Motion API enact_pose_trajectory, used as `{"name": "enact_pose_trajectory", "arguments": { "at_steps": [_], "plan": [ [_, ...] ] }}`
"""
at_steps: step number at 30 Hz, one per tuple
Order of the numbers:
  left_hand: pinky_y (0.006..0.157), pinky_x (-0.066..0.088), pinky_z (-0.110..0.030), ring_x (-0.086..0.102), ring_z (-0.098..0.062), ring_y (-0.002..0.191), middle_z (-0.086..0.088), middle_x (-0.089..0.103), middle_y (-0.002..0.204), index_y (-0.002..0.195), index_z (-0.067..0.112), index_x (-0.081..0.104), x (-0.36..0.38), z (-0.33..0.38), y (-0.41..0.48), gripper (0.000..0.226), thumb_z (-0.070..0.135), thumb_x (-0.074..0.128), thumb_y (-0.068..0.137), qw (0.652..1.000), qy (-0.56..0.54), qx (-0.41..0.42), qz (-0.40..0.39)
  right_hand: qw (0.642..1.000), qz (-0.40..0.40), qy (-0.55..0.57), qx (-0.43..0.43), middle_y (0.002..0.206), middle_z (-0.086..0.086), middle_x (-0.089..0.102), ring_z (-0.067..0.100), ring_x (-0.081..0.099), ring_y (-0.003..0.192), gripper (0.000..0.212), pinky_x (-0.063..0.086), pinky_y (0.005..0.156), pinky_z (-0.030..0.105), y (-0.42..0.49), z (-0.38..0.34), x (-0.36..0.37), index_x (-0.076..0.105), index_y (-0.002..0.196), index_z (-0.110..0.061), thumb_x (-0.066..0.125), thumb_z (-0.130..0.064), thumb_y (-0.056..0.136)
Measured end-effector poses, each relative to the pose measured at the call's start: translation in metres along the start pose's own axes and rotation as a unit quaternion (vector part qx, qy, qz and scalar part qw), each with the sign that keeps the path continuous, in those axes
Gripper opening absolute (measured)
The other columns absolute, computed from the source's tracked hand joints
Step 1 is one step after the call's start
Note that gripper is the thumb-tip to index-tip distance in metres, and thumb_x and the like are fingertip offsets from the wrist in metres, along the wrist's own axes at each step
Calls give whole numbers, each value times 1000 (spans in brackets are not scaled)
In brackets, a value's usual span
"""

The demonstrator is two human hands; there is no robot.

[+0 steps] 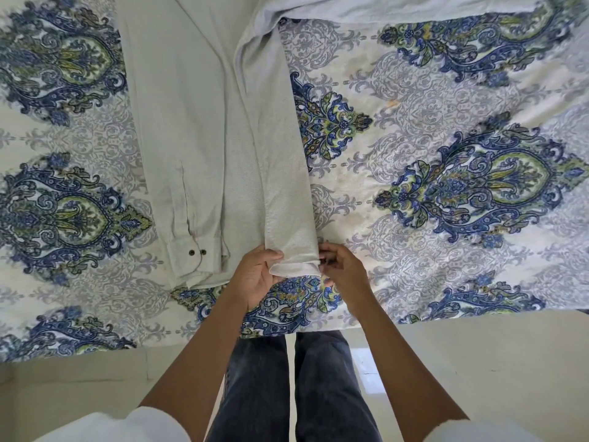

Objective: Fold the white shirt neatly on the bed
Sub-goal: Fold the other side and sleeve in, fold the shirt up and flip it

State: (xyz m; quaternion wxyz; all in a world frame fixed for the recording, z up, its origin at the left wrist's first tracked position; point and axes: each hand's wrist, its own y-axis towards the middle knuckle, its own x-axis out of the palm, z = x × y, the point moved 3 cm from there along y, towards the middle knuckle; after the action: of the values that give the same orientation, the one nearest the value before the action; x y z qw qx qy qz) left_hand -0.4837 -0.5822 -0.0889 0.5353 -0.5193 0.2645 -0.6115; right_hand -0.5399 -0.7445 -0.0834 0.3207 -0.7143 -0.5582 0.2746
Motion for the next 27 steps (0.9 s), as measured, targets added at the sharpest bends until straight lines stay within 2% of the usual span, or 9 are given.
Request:
{"name": "enact_pose_trajectory", "arguments": {
  "at_steps": [4,7,14,16,19,21,23,25,27],
  "plan": [
    [74,50,-34,61,-21,89,-5,64,97,100,10,54,3,1,1,39,4,57,62,999,30,-13,-4,1000,0,14,16,78,0,61,-4,50,45,24,37,44,9,1,-1,9,64,97,-5,55,13,83],
    [78,48,-37,60,-22,89,-5,63,97,96,11,55,4,2,2,31,-1,56,68,998,56,-6,16,999,8,-16,27,66,1,54,-4,46,40,25,34,42,8,0,4,5,60,75,-13,57,11,83],
    [88,47,-42,62,-23,93,0,68,88,84,16,61,1,3,8,20,-4,55,83,984,162,7,76,981,31,-188,-41,65,-3,50,8,45,56,23,35,53,16,-1,11,-7,46,71,-19,59,-7,85],
    [82,50,-39,61,-23,91,-4,66,92,90,14,61,1,4,7,14,2,59,84,978,187,2,89,963,57,-263,-36,67,-7,52,4,48,58,16,38,55,23,-3,13,-9,47,76,-18,58,-12,87],
    [69,55,-33,62,-24,83,-11,64,94,98,11,62,3,12,6,13,16,63,86,970,215,-5,112,943,145,-296,-48,78,2,59,23,55,66,6,38,56,28,-11,8,-11,54,82,-9,52,-10,88],
    [73,56,-38,61,-26,77,-12,62,84,81,14,59,3,26,8,11,23,63,87,944,291,47,150,908,208,-320,-170,82,6,60,27,56,73,10,45,57,31,-15,-12,0,58,83,-6,50,-9,87],
    [78,56,-45,65,-28,76,-10,66,80,73,18,55,-1,42,16,16,21,62,88,901,366,123,200,890,177,-338,-250,89,9,63,27,59,81,19,52,61,35,-6,-30,19,62,91,-5,45,-13,88],
    [74,56,-47,67,-28,74,-8,68,80,74,20,55,-1,52,20,16,12,57,87,870,416,133,228,914,93,-331,-214,104,8,62,25,60,92,23,52,73,33,12,-38,33,63,103,-7,45,-11,91],
    [70,56,-43,66,-23,71,-4,66,75,75,18,53,2,59,18,18,7,45,88,817,512,110,239,944,95,-295,-119,106,5,61,24,60,94,20,45,73,28,24,-37,32,64,100,-10,45,-7,91]
  ]
}}
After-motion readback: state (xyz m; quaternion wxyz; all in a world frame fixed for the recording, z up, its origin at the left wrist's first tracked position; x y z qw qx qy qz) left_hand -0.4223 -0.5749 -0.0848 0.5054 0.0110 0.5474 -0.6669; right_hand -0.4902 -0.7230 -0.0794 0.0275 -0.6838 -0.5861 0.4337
